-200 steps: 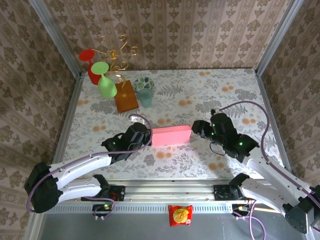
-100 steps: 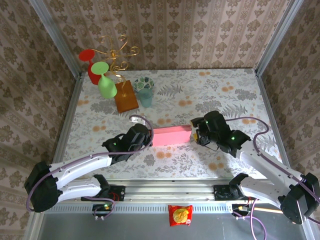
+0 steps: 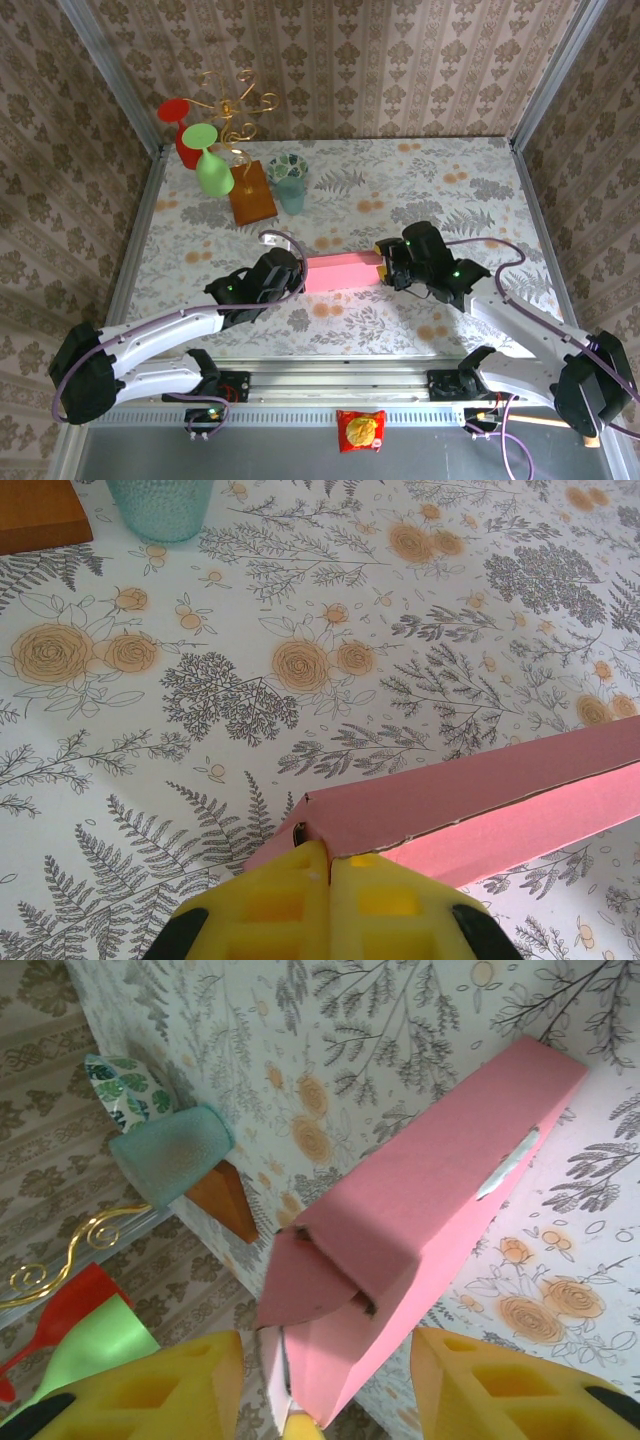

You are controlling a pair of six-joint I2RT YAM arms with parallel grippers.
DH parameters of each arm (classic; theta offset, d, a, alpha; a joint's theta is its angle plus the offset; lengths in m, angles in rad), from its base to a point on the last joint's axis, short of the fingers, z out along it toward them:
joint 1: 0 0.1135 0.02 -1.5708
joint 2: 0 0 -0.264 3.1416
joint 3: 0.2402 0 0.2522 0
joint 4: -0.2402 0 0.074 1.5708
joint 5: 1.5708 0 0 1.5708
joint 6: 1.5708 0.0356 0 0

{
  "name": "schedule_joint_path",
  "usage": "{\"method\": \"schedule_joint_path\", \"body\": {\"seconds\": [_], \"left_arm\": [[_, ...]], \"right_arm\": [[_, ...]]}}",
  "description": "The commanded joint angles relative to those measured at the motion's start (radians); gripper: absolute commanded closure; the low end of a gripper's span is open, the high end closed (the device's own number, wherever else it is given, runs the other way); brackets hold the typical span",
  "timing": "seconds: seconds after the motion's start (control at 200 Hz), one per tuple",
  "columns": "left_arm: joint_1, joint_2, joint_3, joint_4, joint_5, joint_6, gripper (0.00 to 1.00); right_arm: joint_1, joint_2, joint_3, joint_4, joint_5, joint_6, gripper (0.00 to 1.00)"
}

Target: Fold the paper box

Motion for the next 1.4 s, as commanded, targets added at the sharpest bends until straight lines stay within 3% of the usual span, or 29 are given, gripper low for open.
{"method": "schedule_joint_path", "body": {"seconds": [0.0, 0.34, 0.56, 0.685, 0.875, 1.03, 1.175, 1.395], "left_arm": [[-0.013, 0.033, -0.020, -0.160, 0.038, -0.017, 1.00], [-0.016, 0.017, -0.015, -0.169, 0.039, -0.015, 0.99], [-0.016, -0.057, 0.025, -0.219, 0.036, -0.030, 0.63], [-0.007, -0.127, 0.053, -0.246, 0.072, -0.075, 0.53], [0.120, -0.223, 0.048, -0.234, 0.226, -0.303, 0.52], [0.250, -0.203, 0.042, -0.181, 0.417, -0.472, 0.54], [0.274, -0.144, 0.047, -0.119, 0.513, -0.577, 0.53], [0.274, -0.097, 0.034, -0.021, 0.539, -0.656, 0.52]], "right_arm": [[-0.017, 0.018, -0.018, 0.013, -0.009, -0.009, 0.54], [-0.042, 0.042, -0.031, 0.013, -0.037, -0.050, 0.65], [-0.042, 0.045, -0.044, 0.002, -0.038, -0.069, 0.69], [-0.042, 0.043, -0.052, -0.004, -0.036, -0.074, 0.70], [-0.042, 0.048, -0.052, -0.011, -0.034, -0.080, 0.71], [-0.042, 0.046, -0.054, -0.023, -0.032, -0.085, 0.71], [-0.042, 0.046, -0.055, -0.024, -0.031, -0.084, 0.72], [-0.042, 0.042, -0.058, -0.024, -0.029, -0.084, 0.72]]}}
